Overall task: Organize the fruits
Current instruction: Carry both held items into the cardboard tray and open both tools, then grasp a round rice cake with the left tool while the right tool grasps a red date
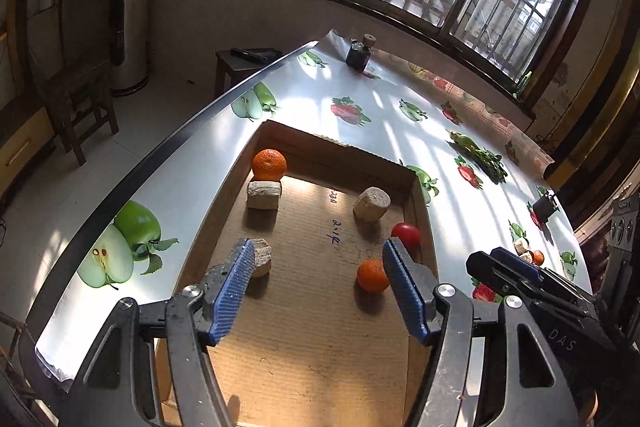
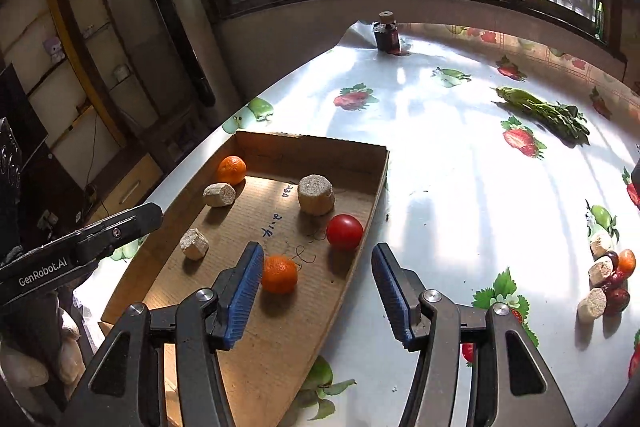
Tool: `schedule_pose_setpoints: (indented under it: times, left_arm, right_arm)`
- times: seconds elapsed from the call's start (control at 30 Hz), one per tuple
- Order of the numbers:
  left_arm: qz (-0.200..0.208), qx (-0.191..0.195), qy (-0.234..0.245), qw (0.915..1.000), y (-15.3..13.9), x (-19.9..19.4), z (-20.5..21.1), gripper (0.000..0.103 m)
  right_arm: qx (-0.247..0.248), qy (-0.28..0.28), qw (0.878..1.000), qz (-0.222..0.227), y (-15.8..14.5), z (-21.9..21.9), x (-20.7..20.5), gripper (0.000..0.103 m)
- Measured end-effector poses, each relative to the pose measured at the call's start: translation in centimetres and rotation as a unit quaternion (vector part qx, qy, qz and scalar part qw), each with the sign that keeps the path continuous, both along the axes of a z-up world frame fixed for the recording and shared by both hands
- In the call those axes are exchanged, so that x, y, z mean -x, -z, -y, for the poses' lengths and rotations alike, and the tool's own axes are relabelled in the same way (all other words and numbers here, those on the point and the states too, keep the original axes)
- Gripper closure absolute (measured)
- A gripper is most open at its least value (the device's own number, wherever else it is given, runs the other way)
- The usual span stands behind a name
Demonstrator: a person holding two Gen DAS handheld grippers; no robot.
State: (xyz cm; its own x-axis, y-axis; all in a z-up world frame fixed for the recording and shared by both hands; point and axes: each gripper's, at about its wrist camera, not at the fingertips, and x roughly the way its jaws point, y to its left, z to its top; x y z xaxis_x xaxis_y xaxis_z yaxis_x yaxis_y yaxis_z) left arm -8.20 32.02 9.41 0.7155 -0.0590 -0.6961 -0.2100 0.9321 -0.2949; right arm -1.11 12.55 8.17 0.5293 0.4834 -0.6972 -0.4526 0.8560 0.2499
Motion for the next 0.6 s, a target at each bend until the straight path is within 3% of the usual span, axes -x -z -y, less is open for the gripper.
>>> schedule_pose_setpoints:
  times: [0.13,0.4,0.6]
  left_arm:
    - [0.016,-0.035,0.006,0.9993,-0.9,1.2,2.9,0.037]
    - [0.04,-0.134,0.005,0.9902,-1.9,2.9,7.7,0.037]
    - [0.044,-0.172,0.019,0.984,-2.2,3.1,10.3,0.037]
  right_arm:
    - [-0.024,0.023,0.999,0.0,-0.7,3.0,1.4,0.042]
    - [-0.004,0.052,0.998,0.02,-0.1,6.9,4.1,0.039]
    - [-0.009,0.075,0.997,0.021,0.2,10.0,4.6,0.038]
